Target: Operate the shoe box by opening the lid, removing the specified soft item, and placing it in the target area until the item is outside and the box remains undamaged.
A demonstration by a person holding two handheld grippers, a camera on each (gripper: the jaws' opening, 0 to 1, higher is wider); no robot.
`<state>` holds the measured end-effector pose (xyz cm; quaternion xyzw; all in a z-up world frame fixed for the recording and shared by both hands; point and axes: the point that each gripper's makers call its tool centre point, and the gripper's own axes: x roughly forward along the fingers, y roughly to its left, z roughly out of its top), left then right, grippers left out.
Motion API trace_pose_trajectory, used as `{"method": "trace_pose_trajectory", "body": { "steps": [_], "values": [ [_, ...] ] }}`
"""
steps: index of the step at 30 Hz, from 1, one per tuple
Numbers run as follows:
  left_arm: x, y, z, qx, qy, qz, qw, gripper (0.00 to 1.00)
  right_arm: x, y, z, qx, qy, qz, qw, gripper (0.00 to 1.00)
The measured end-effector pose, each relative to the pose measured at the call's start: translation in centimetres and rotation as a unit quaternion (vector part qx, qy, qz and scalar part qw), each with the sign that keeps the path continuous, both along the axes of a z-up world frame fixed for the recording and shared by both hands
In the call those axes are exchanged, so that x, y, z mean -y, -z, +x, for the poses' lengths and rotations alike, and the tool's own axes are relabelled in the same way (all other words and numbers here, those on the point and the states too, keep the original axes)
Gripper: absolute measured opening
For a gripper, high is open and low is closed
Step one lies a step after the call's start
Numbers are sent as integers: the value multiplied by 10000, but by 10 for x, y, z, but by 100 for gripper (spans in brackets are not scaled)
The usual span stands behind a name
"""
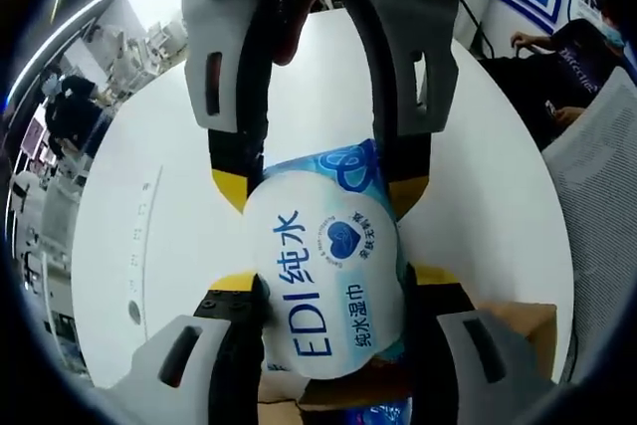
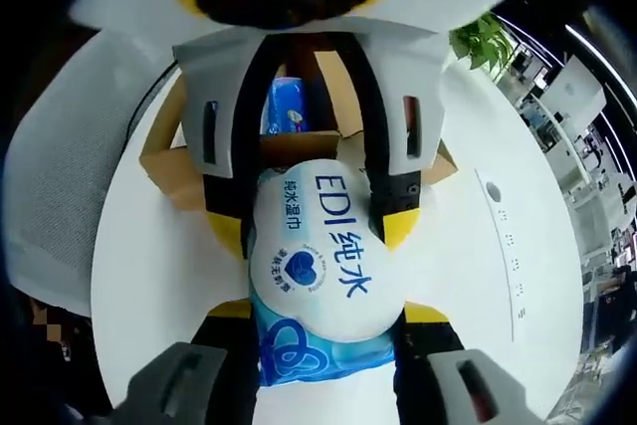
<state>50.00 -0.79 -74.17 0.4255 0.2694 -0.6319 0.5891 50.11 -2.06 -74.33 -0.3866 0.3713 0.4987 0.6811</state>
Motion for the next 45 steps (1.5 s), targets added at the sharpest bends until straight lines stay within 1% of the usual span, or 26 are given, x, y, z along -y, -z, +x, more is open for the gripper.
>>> {"method": "trace_pose_trajectory", "body": {
  "steps": [13,21,38,43,45],
  "values": [
    [2,4,0,37,31,40,10000,55,4,3,-1,-4,90,15,10000,48],
    [1,8,-2,78,65,85,9999,51,7,8,-4,-70,171,-10,9998,45],
    [1,3,-3,99,71,103,9999,49,8,8,-5,32,288,-77,9996,45],
    [1,2,-4,80,74,41,9999,49,9,9,-6,70,340,-122,9993,45],
    [0,2,-4,117,115,-49,9999,50,9,10,-6,72,366,-136,9992,46]
  ]
}}
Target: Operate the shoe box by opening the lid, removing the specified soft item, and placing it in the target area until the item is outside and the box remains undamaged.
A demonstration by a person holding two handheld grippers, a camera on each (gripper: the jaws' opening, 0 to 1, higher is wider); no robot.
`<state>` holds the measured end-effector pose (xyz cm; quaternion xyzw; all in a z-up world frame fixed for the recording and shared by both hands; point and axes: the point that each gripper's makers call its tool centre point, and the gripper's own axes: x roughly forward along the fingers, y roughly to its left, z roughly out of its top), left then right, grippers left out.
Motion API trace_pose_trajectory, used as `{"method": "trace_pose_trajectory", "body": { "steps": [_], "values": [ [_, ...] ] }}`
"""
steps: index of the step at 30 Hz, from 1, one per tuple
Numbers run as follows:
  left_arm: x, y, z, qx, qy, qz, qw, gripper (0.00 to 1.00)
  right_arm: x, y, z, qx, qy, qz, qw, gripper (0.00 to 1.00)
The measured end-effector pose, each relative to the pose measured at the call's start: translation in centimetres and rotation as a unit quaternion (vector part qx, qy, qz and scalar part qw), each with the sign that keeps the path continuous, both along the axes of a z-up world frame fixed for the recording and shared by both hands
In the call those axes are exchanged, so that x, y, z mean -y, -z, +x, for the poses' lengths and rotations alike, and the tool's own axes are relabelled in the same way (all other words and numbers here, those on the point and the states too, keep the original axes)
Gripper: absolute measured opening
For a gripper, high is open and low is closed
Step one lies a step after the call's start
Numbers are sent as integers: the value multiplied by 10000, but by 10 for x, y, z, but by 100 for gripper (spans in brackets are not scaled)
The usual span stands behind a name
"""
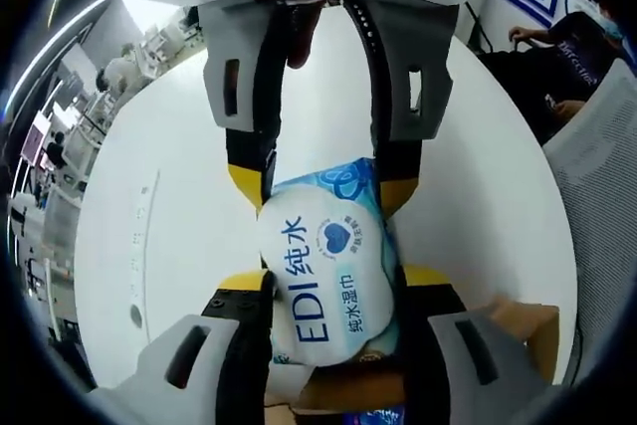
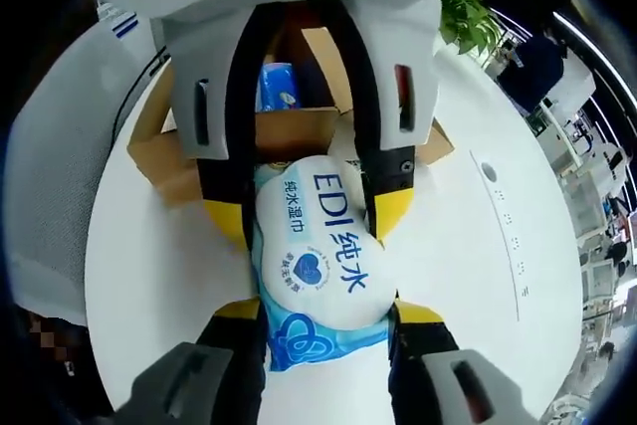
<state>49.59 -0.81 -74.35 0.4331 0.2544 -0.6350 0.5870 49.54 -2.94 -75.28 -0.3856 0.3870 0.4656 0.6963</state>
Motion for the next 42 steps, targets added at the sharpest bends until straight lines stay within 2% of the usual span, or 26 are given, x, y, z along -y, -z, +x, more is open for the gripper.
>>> {"method": "trace_pose_trajectory", "body": {
  "steps": [7,9,13,15,19,26,30,34,37,41,42],
  "values": [
    [-2,-6,-1,31,-18,-208,9998,49,3,-4,-3,27,209,4,9998,49],
    [0,-14,-2,117,47,-357,9993,49,6,-5,-6,11,275,-7,9996,53],
    [0,-28,-1,81,-102,-499,9987,50,11,-13,-8,60,580,69,9983,58],
    [-1,-36,1,87,-185,-578,9981,51,8,-21,-8,81,808,302,9962,59],
    [-4,-54,-5,24,-259,-795,9965,53,10,-32,-10,160,985,390,9942,59],
    [-19,-73,-10,-9,-520,-1013,9935,55,3,-52,-15,315,1217,601,9902,59],
    [-31,-85,-13,-106,-794,-1254,9889,55,-6,-65,-15,458,1524,941,9828,59],
    [-46,-94,-23,-378,-1107,-1533,9812,57,-16,-72,-19,488,1780,1261,9747,60],
    [-62,-95,-26,-339,-1254,-1552,9793,57,-23,-76,-25,512,1951,1444,9687,60],
    [-78,-102,-28,-622,-1792,-1880,9637,58,-31,-81,-32,484,2200,1802,9575,60],
    [-82,-102,-29,-648,-1828,-1881,9628,59,-34,-83,-34,451,2273,1929,9534,61]
  ]
}}
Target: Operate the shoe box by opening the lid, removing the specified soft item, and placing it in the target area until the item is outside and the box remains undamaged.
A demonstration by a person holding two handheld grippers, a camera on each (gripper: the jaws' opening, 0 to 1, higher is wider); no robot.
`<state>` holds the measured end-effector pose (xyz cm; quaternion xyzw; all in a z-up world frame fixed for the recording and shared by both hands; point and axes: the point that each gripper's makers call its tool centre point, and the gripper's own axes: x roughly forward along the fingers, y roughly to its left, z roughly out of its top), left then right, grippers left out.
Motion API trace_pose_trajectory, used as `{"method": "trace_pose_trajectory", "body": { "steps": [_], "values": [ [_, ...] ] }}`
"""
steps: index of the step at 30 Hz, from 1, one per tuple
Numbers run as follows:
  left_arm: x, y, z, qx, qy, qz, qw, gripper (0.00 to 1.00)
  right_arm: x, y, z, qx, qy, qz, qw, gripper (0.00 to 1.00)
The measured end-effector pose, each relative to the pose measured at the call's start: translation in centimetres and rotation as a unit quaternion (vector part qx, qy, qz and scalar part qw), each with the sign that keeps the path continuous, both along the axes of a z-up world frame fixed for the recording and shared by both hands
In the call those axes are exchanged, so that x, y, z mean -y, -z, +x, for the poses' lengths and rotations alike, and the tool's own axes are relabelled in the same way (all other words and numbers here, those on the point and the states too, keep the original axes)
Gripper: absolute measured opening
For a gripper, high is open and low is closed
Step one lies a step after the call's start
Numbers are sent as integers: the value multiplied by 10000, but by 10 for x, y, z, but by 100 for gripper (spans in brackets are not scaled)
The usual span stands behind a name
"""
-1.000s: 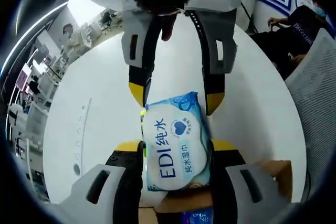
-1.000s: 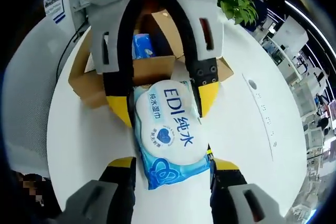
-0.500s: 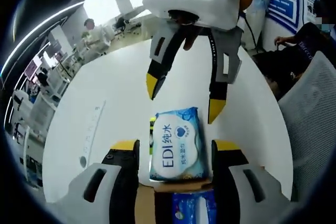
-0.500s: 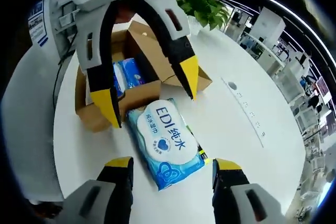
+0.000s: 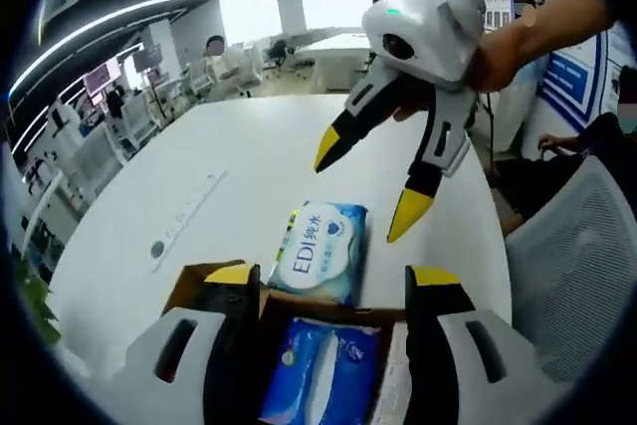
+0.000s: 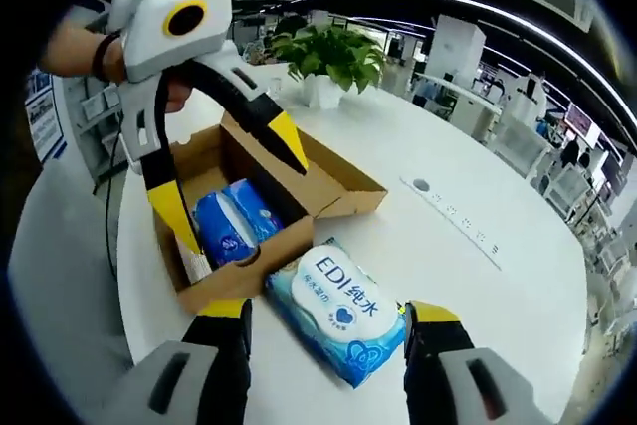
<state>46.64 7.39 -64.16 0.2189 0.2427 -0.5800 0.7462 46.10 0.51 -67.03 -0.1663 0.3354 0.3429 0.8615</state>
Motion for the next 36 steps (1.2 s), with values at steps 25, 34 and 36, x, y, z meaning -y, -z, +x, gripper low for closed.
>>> {"method": "trace_pose_trajectory", "body": {
  "steps": [25,34,36],
  "values": [
    [-100,-21,-9,-422,-1481,-859,9843,61,-55,-10,-44,81,444,769,9960,65],
    [-131,-32,-2,-210,-1856,-935,9780,69,-70,-19,-47,223,683,1072,9916,65],
    [-136,-34,0,-177,-1969,-980,9753,69,-72,-21,-49,208,734,1155,9904,66]
  ]
}}
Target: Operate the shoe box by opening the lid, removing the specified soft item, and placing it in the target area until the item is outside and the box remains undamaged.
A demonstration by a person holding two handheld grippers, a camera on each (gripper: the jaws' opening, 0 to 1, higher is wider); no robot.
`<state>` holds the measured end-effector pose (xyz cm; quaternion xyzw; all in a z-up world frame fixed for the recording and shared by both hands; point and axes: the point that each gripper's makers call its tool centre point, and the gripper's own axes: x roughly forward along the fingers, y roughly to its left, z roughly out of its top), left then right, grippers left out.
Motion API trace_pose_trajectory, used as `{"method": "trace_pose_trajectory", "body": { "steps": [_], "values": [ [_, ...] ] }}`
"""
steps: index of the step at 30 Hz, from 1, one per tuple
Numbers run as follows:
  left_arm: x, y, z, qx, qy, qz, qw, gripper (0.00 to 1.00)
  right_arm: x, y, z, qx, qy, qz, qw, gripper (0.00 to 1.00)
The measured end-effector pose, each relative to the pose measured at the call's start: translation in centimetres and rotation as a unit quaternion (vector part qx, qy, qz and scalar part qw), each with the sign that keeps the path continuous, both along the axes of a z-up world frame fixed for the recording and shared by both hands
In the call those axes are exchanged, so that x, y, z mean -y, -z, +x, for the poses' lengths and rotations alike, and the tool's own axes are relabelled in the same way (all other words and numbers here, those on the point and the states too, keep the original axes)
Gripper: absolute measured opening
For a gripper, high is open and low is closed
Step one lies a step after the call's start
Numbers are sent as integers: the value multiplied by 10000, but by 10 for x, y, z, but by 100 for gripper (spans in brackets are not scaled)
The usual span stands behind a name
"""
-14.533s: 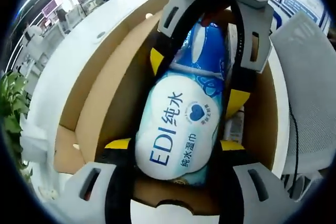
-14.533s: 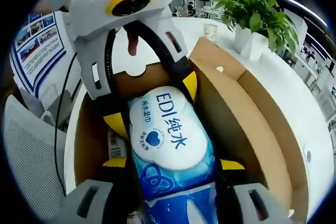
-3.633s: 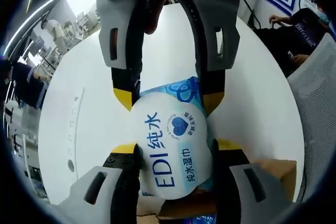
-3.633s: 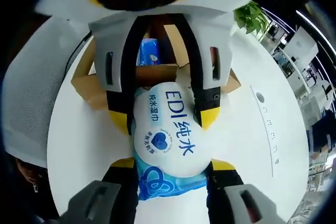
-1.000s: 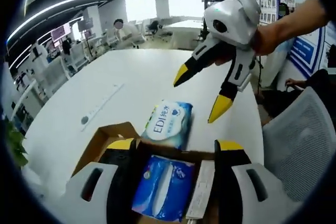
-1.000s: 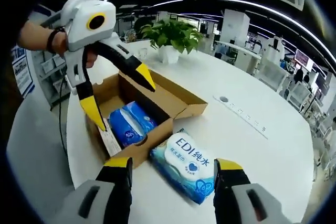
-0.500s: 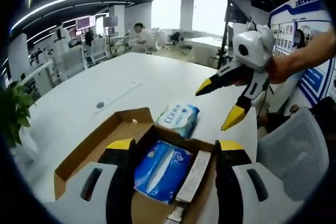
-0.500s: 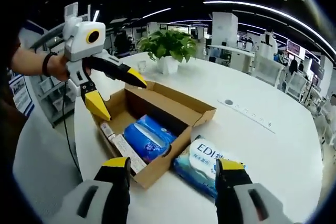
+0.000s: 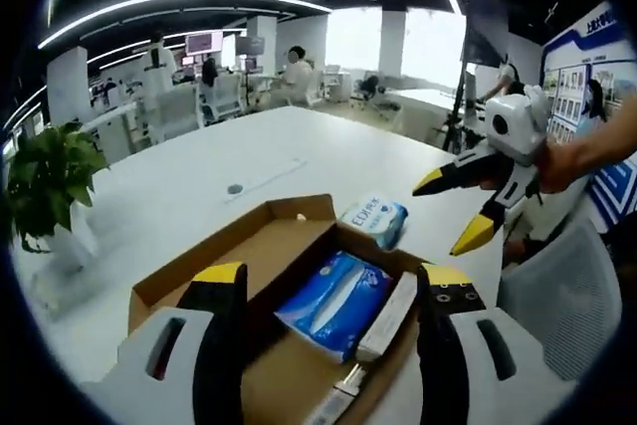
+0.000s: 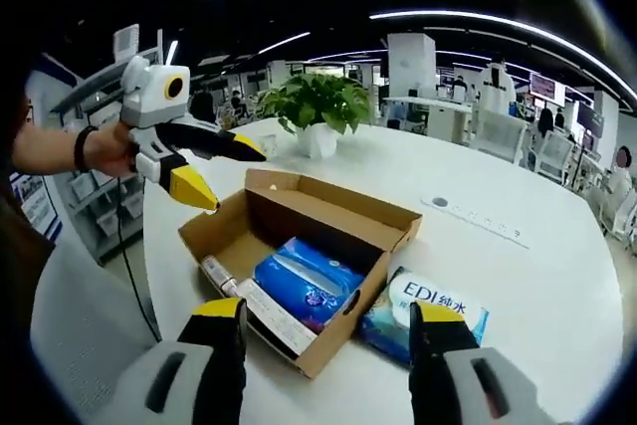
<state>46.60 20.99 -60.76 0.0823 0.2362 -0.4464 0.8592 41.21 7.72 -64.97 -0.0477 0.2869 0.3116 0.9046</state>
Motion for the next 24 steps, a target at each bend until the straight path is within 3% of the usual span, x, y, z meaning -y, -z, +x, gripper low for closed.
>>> {"method": "trace_pose_trajectory", "body": {
  "steps": [4,15,24],
  "values": [
    [-7,-2,-1,1,-120,-55,9999,69,-2,1,-2,12,111,117,9999,71],
    [-40,2,-9,-41,-467,-94,9989,69,0,-4,-10,-29,404,446,9982,71],
    [-71,6,-18,-102,-751,17,9971,68,-5,-8,-21,-55,301,399,9987,72]
  ]
}}
